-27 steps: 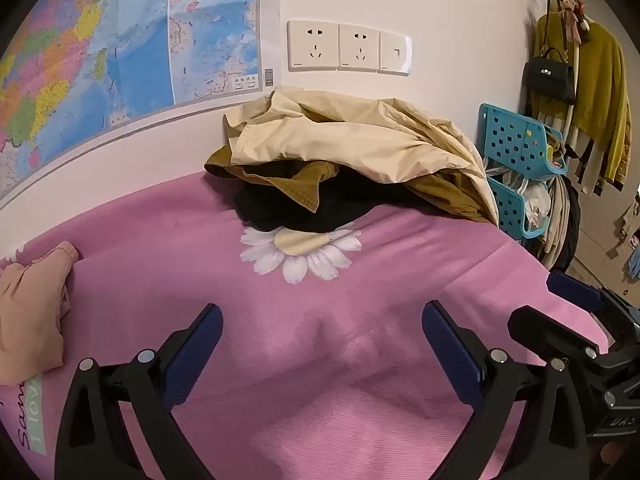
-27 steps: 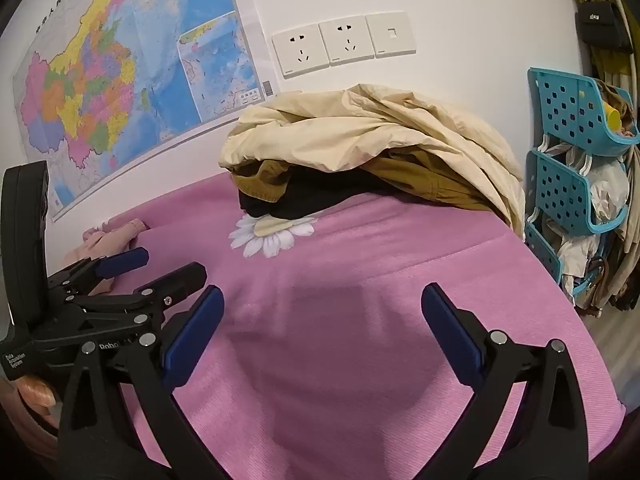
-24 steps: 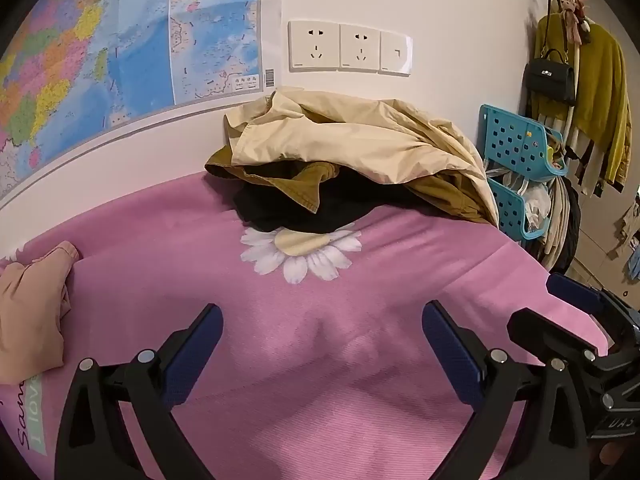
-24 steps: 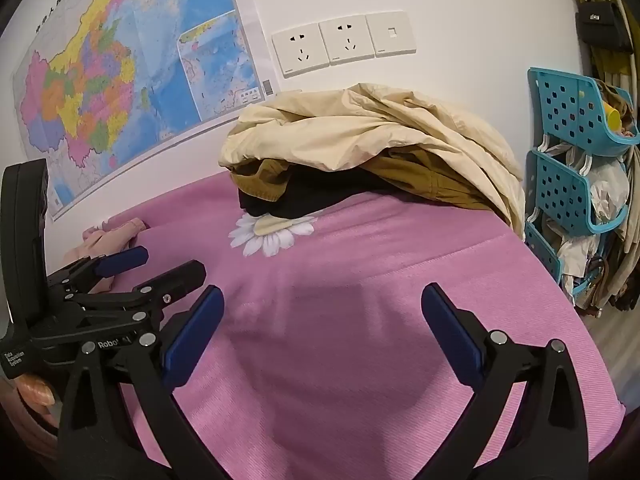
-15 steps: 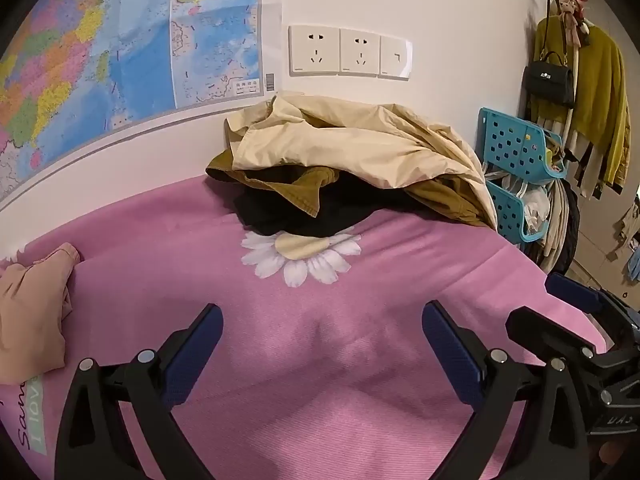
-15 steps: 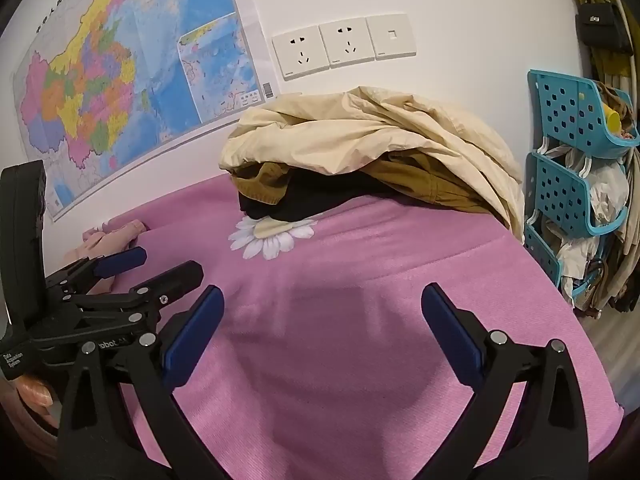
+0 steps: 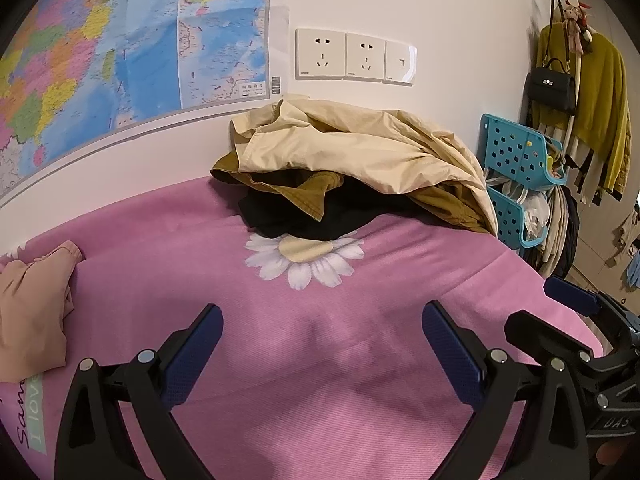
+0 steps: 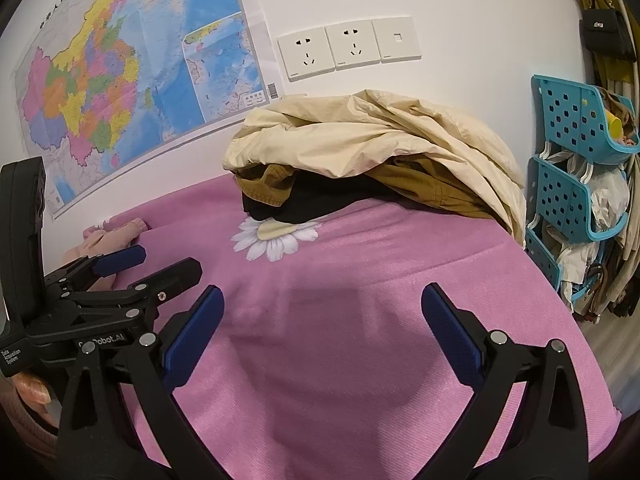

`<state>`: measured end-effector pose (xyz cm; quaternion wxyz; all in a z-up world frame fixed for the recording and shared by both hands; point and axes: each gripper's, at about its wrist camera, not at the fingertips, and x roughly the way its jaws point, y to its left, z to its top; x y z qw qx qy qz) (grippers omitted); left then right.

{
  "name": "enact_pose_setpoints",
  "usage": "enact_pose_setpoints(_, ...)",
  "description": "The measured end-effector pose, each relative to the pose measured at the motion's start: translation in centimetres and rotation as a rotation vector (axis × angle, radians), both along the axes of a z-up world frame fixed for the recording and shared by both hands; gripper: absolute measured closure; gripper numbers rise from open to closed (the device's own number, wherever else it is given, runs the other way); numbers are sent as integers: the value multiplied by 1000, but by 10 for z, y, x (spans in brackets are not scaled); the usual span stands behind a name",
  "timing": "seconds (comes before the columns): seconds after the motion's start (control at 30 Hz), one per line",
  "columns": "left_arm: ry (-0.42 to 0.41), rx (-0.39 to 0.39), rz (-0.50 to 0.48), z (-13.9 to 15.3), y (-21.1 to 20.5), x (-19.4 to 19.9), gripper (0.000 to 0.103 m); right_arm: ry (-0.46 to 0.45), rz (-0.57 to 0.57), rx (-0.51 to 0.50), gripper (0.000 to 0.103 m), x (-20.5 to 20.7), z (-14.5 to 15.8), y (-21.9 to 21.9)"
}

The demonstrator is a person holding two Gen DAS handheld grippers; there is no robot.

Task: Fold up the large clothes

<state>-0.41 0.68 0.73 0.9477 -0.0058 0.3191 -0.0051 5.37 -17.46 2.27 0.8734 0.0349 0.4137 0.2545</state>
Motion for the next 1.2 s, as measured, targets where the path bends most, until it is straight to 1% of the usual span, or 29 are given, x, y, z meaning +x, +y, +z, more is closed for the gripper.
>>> enact_pose_setpoints(1.2,-3,-12,9,1,5,1,7,0,7,-2,6,0,-2,2)
